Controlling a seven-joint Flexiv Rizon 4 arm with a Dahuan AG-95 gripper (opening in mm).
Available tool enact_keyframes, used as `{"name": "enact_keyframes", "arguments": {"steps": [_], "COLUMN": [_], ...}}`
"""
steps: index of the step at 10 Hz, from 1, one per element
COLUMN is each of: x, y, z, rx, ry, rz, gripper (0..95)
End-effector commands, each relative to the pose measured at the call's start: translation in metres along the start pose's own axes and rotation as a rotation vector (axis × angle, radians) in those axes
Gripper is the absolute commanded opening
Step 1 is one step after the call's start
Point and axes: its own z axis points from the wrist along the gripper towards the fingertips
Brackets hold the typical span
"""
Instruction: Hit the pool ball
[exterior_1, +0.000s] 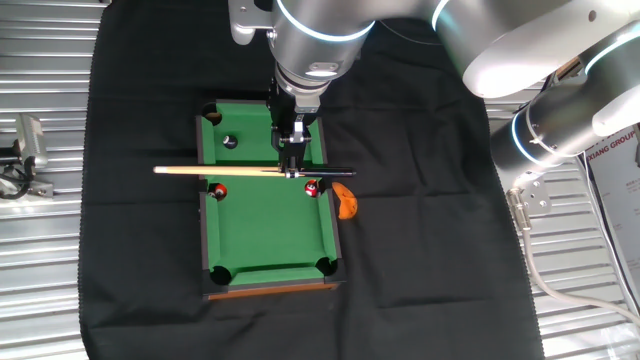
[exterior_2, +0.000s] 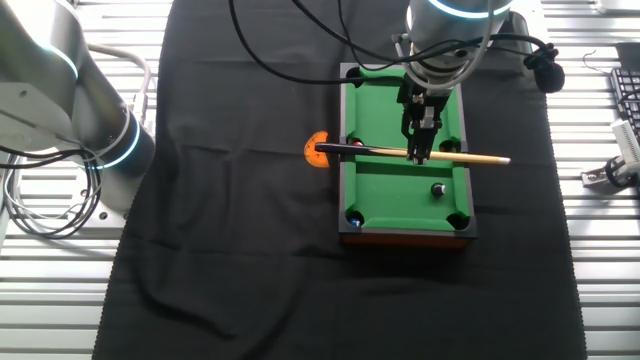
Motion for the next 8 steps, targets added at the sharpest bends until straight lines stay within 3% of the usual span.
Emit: {"name": "enact_keyframes", "arguments": {"steps": [1, 2, 3, 8], "x": [0.0001, 0.0002, 0.0006, 0.0005], "y": [0.0, 0.0001, 0.0004, 0.0007], "z": [0.0, -0.0003, -0.0014, -0.0021], "rx": [0.0, 0.06, 0.026, 0.026], "ry": [0.0, -0.098, -0.1, -0.103], "rz": [0.0, -0.005, 0.017, 0.022], "gripper": [95.0, 0.0, 0.0, 0.0]}}
